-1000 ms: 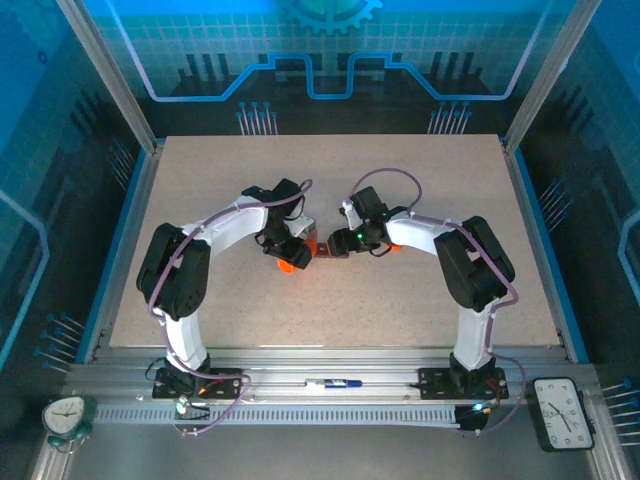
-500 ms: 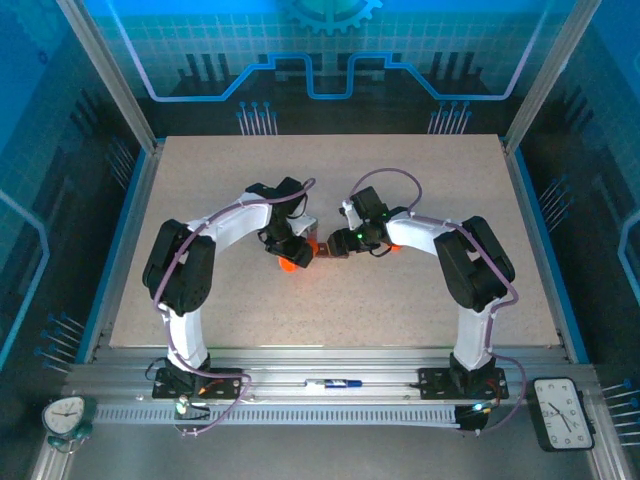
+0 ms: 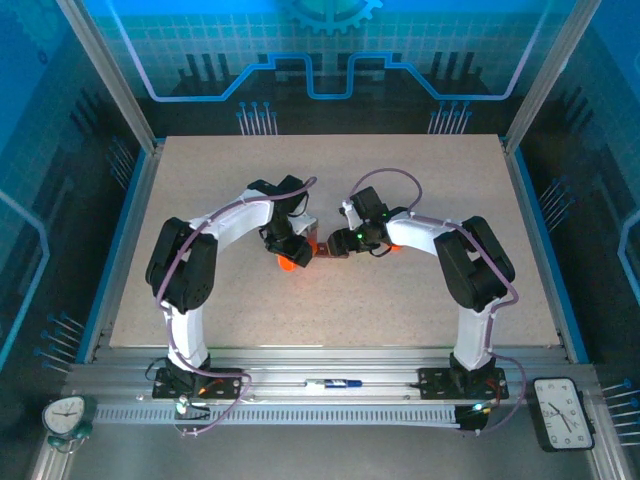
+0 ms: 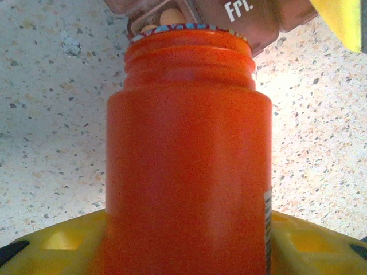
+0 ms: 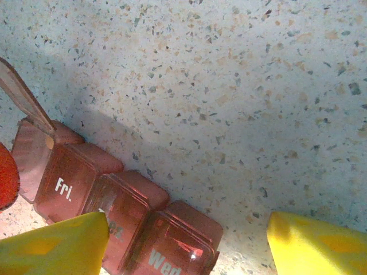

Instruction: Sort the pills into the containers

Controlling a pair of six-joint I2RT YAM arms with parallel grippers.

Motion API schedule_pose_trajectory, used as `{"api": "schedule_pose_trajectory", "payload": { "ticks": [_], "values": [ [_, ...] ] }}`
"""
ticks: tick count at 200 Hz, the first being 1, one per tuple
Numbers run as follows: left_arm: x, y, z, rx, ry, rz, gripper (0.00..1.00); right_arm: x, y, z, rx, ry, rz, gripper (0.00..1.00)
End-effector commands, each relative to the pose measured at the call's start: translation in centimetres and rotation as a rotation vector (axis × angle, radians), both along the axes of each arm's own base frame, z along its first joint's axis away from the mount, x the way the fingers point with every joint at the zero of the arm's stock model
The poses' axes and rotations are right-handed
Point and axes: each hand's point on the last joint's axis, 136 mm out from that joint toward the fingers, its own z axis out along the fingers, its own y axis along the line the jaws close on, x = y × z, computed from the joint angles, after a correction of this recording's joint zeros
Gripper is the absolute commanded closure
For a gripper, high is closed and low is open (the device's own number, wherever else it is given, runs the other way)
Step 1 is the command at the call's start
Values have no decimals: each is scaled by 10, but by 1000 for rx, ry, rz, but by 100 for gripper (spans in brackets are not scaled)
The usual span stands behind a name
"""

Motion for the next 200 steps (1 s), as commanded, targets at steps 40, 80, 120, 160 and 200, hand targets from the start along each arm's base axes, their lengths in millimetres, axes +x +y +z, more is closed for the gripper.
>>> {"api": "schedule_pose_trajectory", "payload": {
  "ticks": [40, 80, 120, 160, 200],
  "values": [
    [0, -3, 1, -1, 2, -14, 83, -18, -3, -22, -37, 65, 8, 26],
    [2, -9, 4, -55, -53, -3, 83, -18, -3, -24, -35, 72, 1, 26],
    [5, -15, 12, -124, -123, 3, 84, -18, -4, -23, -30, 73, -3, 26],
    [7, -15, 17, -162, -199, 21, 84, -18, -3, -21, -24, 73, -6, 26],
    [6, -14, 16, -179, -227, 34, 84, -17, -3, -20, -21, 73, -7, 26]
  ]
}}
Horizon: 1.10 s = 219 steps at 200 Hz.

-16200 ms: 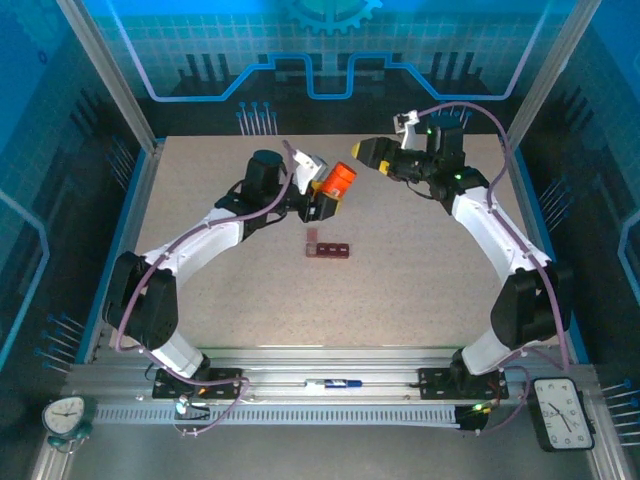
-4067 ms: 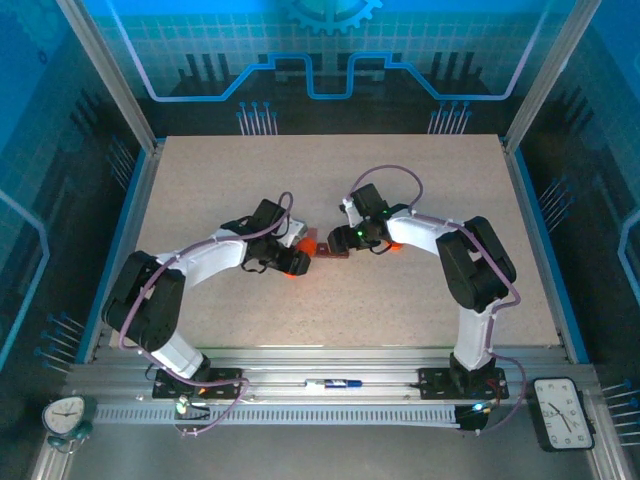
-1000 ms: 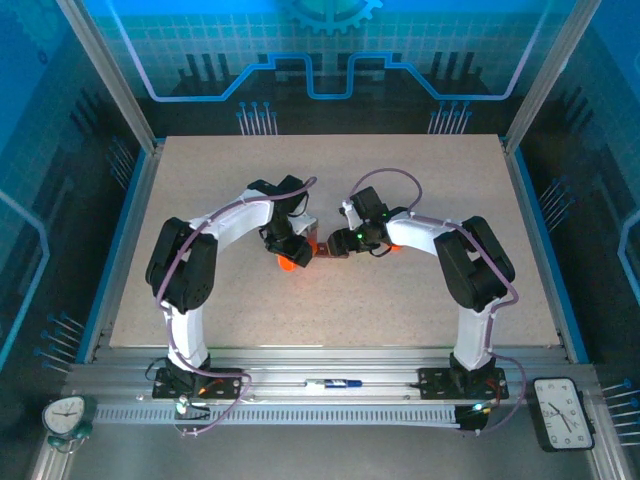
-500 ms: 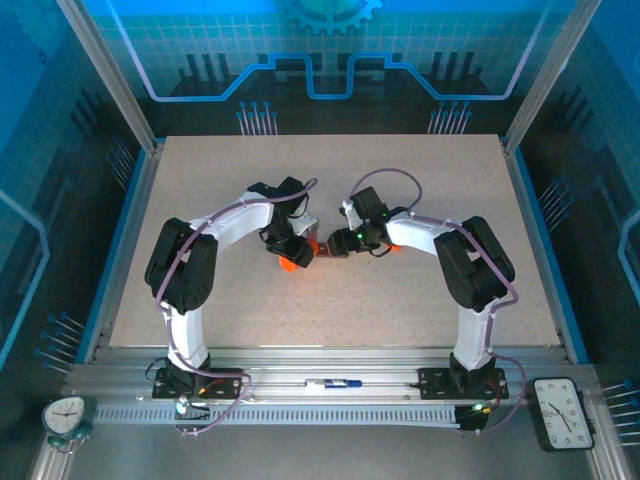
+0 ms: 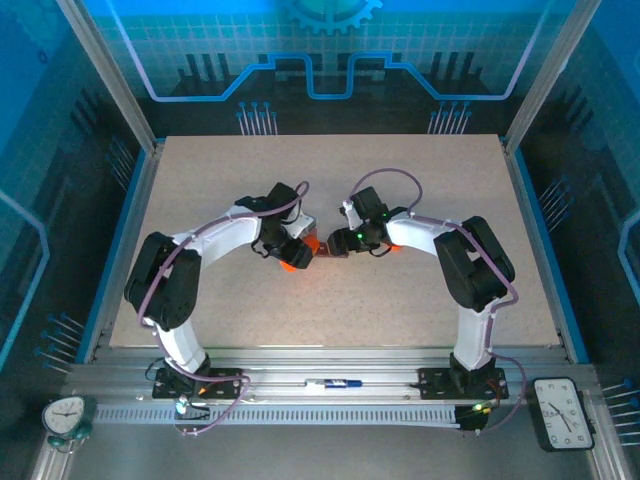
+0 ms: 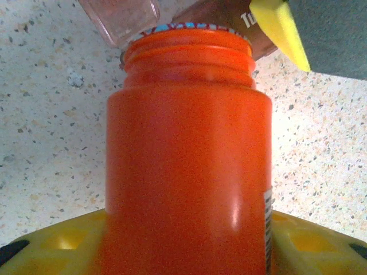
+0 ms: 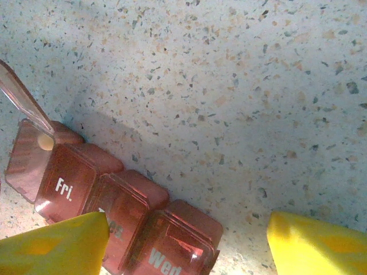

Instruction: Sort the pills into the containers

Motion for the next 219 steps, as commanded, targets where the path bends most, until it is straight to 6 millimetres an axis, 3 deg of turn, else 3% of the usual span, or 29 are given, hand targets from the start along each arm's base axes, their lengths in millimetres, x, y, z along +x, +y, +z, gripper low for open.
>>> {"api": "schedule_pose_trajectory", "payload": {
  "ticks": [1, 69, 174, 219],
  "values": [
    [2, -8, 11, -62, -42, 7, 84, -17, -4, -20, -28, 68, 6, 26],
    [2, -9, 19, -115, -117, 27, 84, -16, -3, -17, -19, 64, 2, 26],
    [7, -14, 57, -251, -312, 53, 84, -9, -3, 0, 12, 50, -8, 25],
    [9, -15, 85, -336, -444, 68, 84, -2, 0, 18, 51, 36, -22, 25]
  ]
}}
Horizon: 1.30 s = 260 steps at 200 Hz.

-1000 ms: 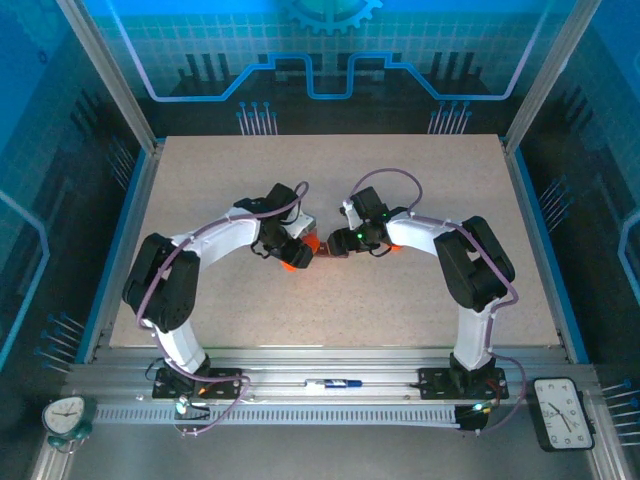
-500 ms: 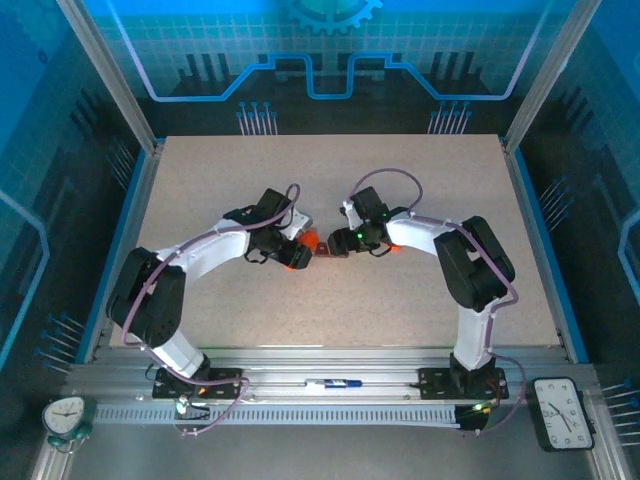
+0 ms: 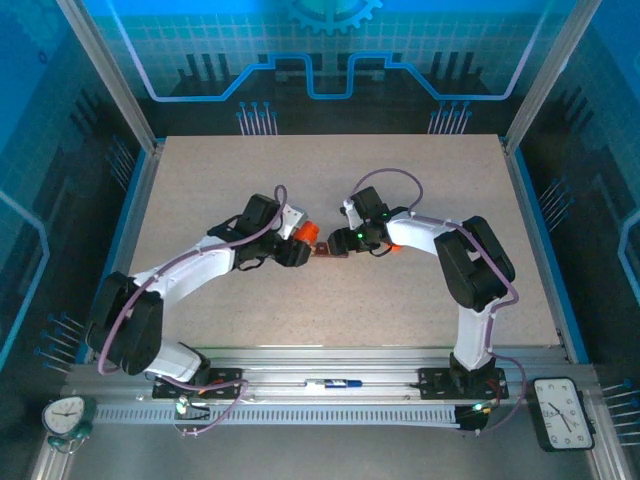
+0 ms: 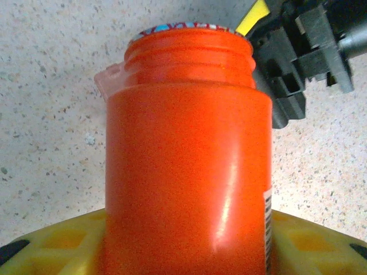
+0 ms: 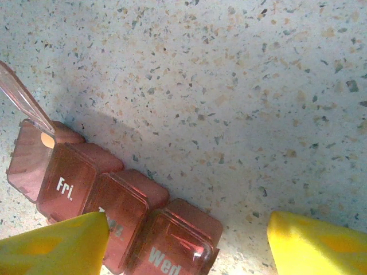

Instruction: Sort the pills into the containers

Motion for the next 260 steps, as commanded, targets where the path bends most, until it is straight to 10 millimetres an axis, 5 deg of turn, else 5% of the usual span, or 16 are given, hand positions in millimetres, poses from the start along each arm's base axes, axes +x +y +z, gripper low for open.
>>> {"api": "schedule_pose_trajectory", "payload": {
  "ticks": [1, 70, 123, 155, 191, 260],
  "values": [
    [6, -9, 33, -104, -122, 1, 84, -2, 0, 18, 41, 24, -14, 25],
    [18, -17, 100, -272, -387, 6, 83, 19, -13, 85, 131, -60, -80, 24],
    [32, -32, 145, -368, -553, -49, 79, 23, -58, 109, 70, -91, -161, 24],
    [40, -44, 170, -423, -619, -90, 78, 22, -98, 103, -18, -69, -231, 23],
    [46, -53, 194, -470, -669, -121, 78, 16, -136, 75, -186, 29, -274, 23],
    [45, -59, 210, -484, -715, -158, 78, 10, -152, 31, -335, 141, -269, 23]
  ]
}}
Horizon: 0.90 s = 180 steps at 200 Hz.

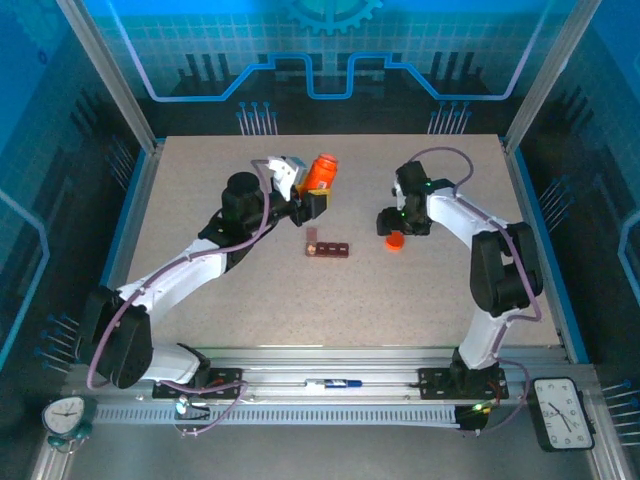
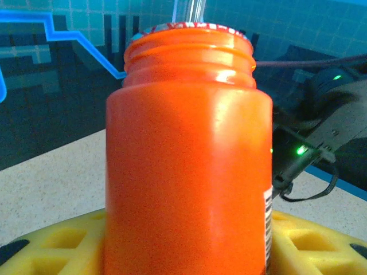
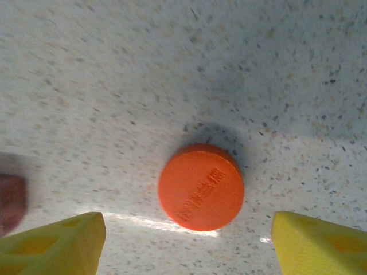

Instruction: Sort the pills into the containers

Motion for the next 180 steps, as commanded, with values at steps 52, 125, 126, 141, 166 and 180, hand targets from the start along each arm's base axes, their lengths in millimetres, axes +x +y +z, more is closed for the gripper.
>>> {"api": "schedule_pose_trajectory", "payload": {
  "ticks": [52, 125, 126, 141, 166, 180],
  "values": [
    [-7, -7, 20, -15, -74, -45, 78, -4, -4, -20, -105, 80, 51, 23],
    [-5, -8, 10, -14, -57, -45, 79, -1, 3, -34, -125, 99, 75, 25],
    [-5, -8, 10, -14, -56, -45, 79, 0, 3, -34, -125, 99, 75, 26],
    [-5, -8, 8, -13, -51, -47, 79, 0, 3, -36, -124, 101, 75, 27],
    [-4, -9, 6, -15, -44, -49, 79, 1, 4, -40, -122, 106, 80, 31],
    [-4, -10, 4, -13, -41, -51, 79, 1, 5, -41, -120, 106, 83, 33]
  ]
}}
